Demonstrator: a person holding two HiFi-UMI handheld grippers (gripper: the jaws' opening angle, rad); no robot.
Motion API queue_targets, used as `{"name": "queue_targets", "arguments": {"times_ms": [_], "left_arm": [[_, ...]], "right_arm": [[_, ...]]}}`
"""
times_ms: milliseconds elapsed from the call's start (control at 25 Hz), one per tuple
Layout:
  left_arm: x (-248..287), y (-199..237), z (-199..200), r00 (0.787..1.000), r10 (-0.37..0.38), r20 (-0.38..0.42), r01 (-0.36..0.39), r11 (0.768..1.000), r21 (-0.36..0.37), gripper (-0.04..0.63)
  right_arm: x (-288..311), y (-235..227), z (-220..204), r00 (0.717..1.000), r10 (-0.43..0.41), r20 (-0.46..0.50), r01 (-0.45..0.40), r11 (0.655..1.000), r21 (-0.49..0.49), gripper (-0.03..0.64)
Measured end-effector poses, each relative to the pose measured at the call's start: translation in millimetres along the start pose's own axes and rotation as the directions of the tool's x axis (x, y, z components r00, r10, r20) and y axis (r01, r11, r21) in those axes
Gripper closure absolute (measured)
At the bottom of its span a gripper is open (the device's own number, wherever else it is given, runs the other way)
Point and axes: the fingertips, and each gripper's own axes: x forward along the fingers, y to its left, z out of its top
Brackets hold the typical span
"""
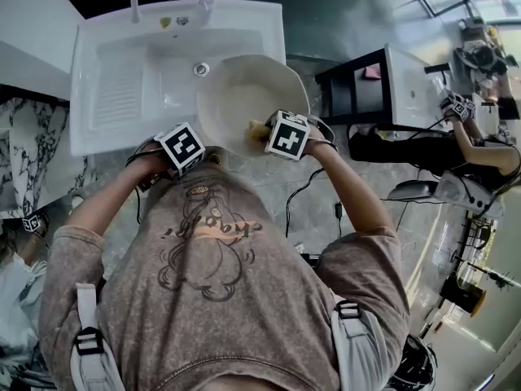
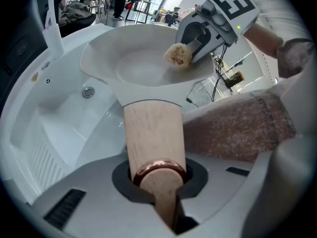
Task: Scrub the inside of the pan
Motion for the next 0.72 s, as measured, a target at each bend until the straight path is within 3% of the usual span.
{"name": "queue_targets", "arguments": {"times_ms": [160,520,720], "left_arm": [[-0.4,0.0,0.8,1.0,-0.002,0.0,0.002,1.0,0.0,0.551],[1.9,-0.5,1.1,1.0,-0.007,-0.006,0.007,1.0,-0.007,0.551],[1.5,-1.6,0.4,1.0,-0.011,-0.005,0.011,1.0,-0.012,0.551]], "right_arm": [[5.0,17.2,12.9,0.996,0.088,0.032,-0.088,0.996,0.007,0.462],[11.3,28.5,47.3,0.982,0.169,0.078,-0.163,0.983,-0.083,0.463],[16.3,29.2,66.9,0.976,0.191,0.102,-0.184,0.98,-0.082,0.463]]}}
